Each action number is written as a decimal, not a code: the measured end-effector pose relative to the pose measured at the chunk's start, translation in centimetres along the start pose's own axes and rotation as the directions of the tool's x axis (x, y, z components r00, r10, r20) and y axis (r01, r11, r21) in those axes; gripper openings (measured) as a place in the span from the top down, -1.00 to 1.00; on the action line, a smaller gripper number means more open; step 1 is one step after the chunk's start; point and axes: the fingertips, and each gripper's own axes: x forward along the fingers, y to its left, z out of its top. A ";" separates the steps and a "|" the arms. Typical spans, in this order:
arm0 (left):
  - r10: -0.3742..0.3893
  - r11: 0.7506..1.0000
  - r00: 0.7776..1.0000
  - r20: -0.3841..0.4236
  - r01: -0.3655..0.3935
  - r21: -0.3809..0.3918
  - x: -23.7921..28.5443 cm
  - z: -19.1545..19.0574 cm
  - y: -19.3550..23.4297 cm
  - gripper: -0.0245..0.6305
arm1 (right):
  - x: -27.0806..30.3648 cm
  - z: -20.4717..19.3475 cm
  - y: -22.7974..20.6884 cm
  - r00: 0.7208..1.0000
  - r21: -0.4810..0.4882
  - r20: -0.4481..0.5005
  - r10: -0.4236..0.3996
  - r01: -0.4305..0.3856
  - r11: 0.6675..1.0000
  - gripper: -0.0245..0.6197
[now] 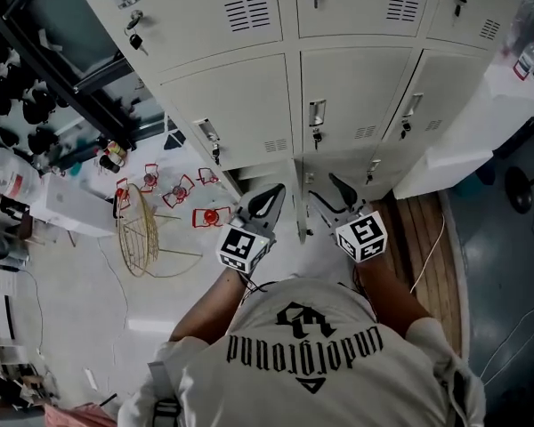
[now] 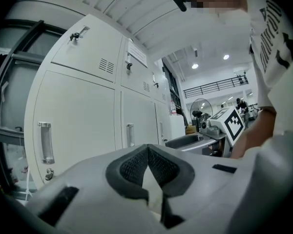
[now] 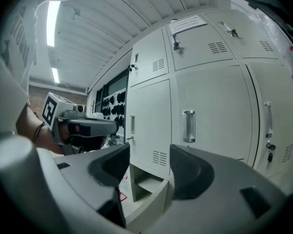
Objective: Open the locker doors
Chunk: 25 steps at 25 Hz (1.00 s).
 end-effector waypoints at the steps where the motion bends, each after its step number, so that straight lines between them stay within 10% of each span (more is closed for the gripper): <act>1: -0.009 1.000 1.000 0.005 0.008 0.007 0.0 0.2 0.6 0.90 | 0.6 0.4 -0.4 1.000 -0.004 0.006 -0.012 0.012 1.000 0.12; 12: -0.064 0.998 0.998 0.002 0.064 0.016 3.3 0.0 4.5 0.90 | 5.2 2.7 -4.5 0.995 -0.005 0.030 -0.091 0.091 0.996 0.12; 25: -0.018 1.000 1.000 -0.021 0.018 0.002 9.3 -1.3 8.0 0.91 | 12.1 3.7 -8.5 1.000 -0.025 0.024 0.011 -0.010 1.000 0.12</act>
